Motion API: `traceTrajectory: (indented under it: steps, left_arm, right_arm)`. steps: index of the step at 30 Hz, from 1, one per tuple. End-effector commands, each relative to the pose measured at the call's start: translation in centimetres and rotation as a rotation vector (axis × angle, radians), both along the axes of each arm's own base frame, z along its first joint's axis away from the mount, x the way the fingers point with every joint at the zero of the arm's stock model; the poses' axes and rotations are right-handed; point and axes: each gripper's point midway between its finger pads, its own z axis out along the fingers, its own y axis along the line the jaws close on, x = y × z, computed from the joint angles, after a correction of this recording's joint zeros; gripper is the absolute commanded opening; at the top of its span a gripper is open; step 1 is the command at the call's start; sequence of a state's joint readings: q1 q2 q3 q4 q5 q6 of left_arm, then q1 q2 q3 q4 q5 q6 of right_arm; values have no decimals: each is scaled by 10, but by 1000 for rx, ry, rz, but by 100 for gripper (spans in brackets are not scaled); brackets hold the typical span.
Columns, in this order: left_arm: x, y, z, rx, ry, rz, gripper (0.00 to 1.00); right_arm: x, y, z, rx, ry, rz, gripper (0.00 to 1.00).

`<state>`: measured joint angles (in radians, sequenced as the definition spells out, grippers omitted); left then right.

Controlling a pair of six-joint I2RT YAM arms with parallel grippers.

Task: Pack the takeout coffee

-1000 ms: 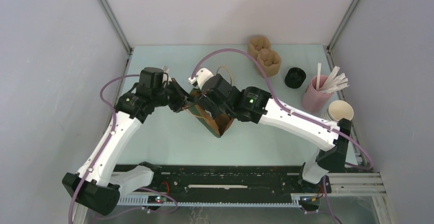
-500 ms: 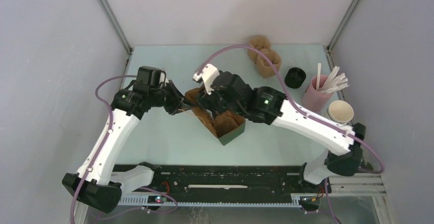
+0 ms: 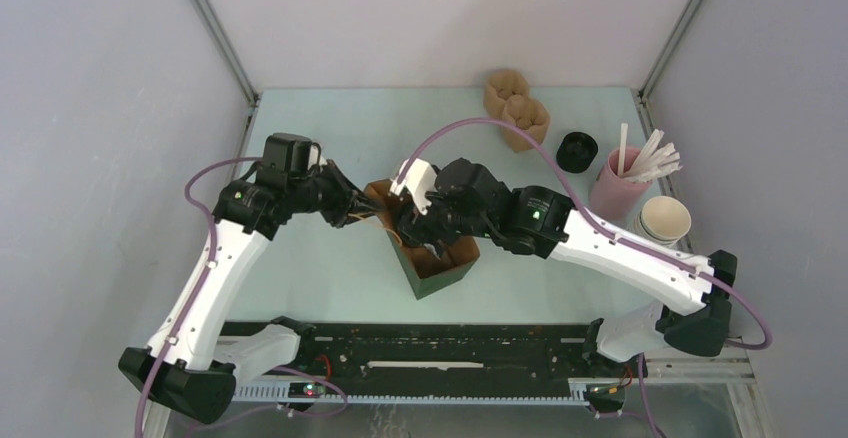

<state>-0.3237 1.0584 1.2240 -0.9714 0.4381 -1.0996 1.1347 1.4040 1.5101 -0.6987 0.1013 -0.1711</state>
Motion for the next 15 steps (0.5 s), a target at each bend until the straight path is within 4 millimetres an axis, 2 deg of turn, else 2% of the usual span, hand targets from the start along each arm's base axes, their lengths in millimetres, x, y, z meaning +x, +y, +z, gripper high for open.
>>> traceTrajectory:
  steps: [1, 5, 10, 15]
  left_arm:
    - [4, -8, 12, -68, -12, -6, 0]
    - [5, -11, 16, -95, -19, -8, 0]
    - [6, -16, 22, -149, -35, -5, 0]
    - [2, -13, 13, -99, -48, -53, 0]
  right_arm:
    - [-19, 5, 23, 82, -31, 150, 40]
    - [-14, 8, 24, 86, 4, 96, 37]
    - [16, 6, 13, 67, 26, -156, 37]
    - [44, 1, 14, 91, -8, -342, 37]
